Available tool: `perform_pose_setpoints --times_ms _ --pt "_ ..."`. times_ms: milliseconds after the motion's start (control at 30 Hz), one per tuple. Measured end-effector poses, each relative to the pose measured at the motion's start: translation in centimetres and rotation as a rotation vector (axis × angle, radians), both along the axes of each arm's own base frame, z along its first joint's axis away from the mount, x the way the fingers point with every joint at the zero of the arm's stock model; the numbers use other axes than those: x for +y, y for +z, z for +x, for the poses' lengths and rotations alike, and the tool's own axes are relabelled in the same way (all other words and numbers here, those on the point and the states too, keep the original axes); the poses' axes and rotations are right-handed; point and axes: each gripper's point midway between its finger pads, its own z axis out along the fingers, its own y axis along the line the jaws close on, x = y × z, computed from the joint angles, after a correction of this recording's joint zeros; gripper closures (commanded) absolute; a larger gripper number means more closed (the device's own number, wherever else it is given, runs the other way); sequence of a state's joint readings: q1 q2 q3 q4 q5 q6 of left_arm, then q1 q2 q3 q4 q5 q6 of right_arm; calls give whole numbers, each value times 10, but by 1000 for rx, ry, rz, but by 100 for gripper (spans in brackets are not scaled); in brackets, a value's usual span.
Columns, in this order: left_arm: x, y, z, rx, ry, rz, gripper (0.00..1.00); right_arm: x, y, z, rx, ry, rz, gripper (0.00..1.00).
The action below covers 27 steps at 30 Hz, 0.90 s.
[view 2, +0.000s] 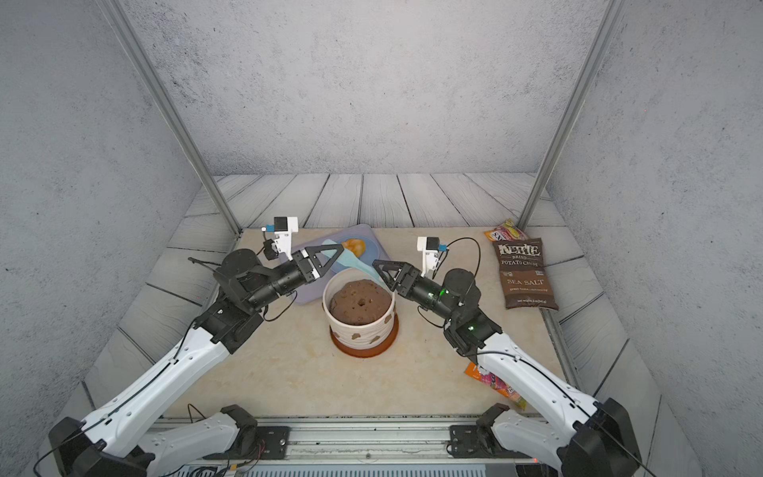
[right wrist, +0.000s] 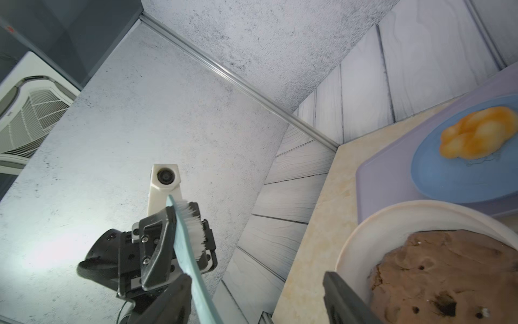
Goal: Scrub the dried mud off the ceramic pot
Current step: Pick up the brush from the center of the board.
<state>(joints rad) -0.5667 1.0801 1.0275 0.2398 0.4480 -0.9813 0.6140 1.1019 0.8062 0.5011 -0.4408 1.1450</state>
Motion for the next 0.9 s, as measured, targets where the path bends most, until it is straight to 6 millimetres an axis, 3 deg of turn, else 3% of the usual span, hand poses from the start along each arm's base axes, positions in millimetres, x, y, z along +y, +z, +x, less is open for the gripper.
perform_pose_setpoints --times_ms 367,667,800,900 --pt "-3 6 2 12 -16 -46 85 18 30 -12 -42 169 139 63" --pt "-4 9 1 6 -24 -62 82 19 38 -16 -44 207 184 85" --pt "-4 8 1 6 -23 -62 69 19 40 -18 -48 218 191 98" --pt "-4 1 3 17 -13 -40 48 19 43 -20 -61 228 198 100"
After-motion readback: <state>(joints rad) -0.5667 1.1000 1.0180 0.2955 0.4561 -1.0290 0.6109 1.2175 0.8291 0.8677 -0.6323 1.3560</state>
